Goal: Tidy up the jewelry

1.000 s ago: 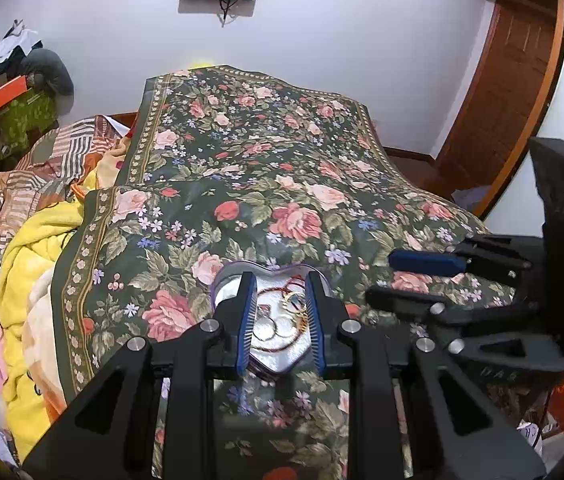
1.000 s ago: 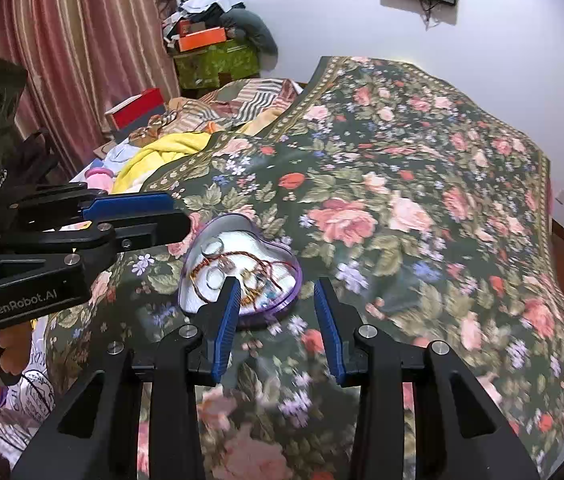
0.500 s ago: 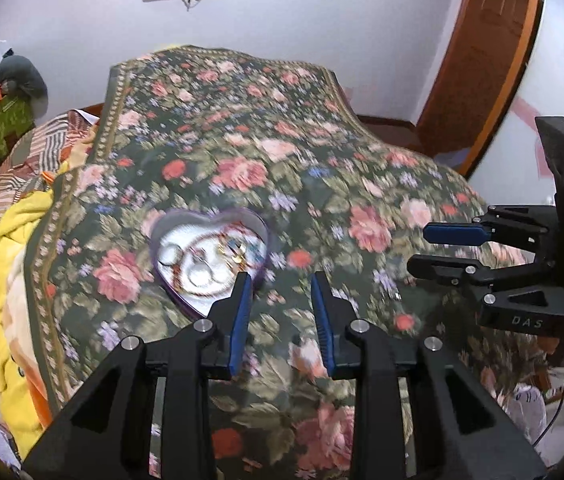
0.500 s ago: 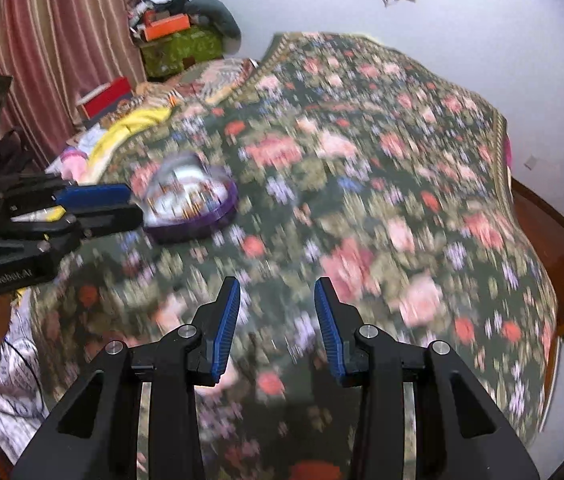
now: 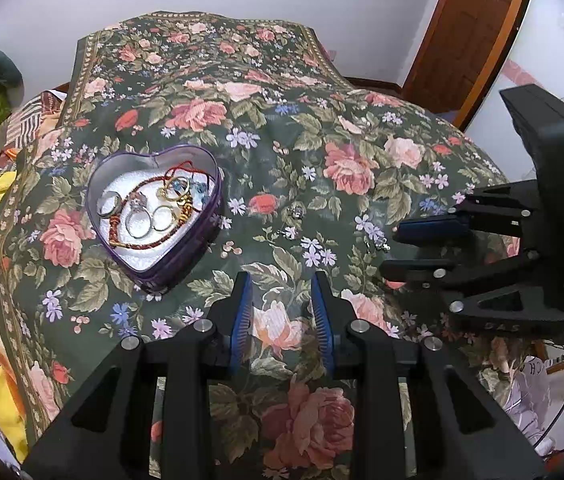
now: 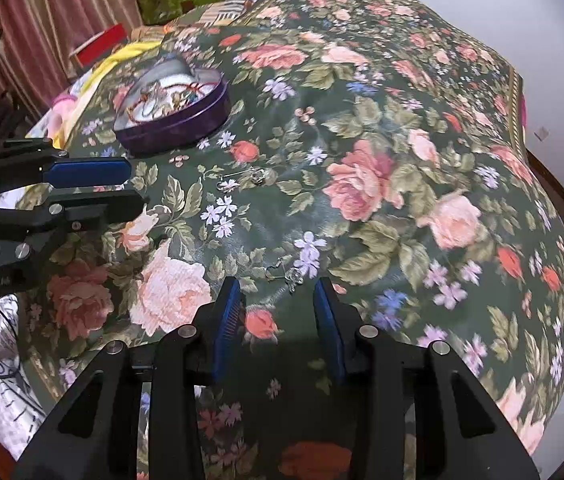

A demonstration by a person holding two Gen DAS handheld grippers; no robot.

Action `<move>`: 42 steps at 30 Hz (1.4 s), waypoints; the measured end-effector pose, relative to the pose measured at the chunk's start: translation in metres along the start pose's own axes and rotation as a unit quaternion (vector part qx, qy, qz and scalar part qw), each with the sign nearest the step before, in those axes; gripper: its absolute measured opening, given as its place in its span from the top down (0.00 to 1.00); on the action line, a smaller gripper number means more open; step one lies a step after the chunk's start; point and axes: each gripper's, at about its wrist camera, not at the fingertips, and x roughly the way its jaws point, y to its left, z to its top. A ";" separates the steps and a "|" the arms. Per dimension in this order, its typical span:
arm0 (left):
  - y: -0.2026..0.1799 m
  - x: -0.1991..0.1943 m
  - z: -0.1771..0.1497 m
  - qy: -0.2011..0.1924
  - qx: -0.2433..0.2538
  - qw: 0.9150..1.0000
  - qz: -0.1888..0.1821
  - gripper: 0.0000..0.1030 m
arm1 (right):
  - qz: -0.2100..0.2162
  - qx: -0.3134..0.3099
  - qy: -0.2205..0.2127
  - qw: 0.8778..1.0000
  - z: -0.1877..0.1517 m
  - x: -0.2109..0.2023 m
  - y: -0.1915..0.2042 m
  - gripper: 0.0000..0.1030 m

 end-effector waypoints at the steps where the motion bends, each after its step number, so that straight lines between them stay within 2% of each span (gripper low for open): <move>1: 0.000 0.001 0.000 0.001 0.000 1.000 0.000 0.71 | -0.002 -0.004 0.002 1.000 0.000 0.002 0.001 0.66; 4: 0.001 0.004 0.000 0.004 -0.001 1.000 -0.002 0.71 | -0.015 -0.018 0.009 1.000 0.000 0.008 0.004 0.66; 10: 0.002 0.009 0.002 0.008 -0.004 1.000 -0.004 0.71 | -0.014 -0.016 0.001 1.000 -0.002 0.009 0.002 0.68; 15: -0.001 0.015 0.007 0.011 0.001 1.000 -0.004 0.71 | -0.012 -0.010 -0.007 1.000 -0.001 0.010 -0.001 0.85; 18: -0.004 0.019 0.010 0.014 0.003 1.000 -0.004 0.71 | -0.011 -0.013 -0.011 1.000 -0.002 0.009 -0.001 0.90; 23: -0.008 0.029 0.016 0.023 0.007 1.000 -0.012 0.70 | 0.002 -0.006 -0.024 1.000 -0.004 0.004 -0.003 0.90; 26: -0.012 0.036 0.021 0.026 0.010 1.000 -0.011 0.64 | 0.005 0.000 -0.032 0.999 -0.004 0.000 -0.007 0.91; 42: -0.022 0.074 0.048 0.023 0.033 0.999 0.015 0.66 | 0.018 0.039 -0.077 0.996 0.000 -0.024 -0.037 0.90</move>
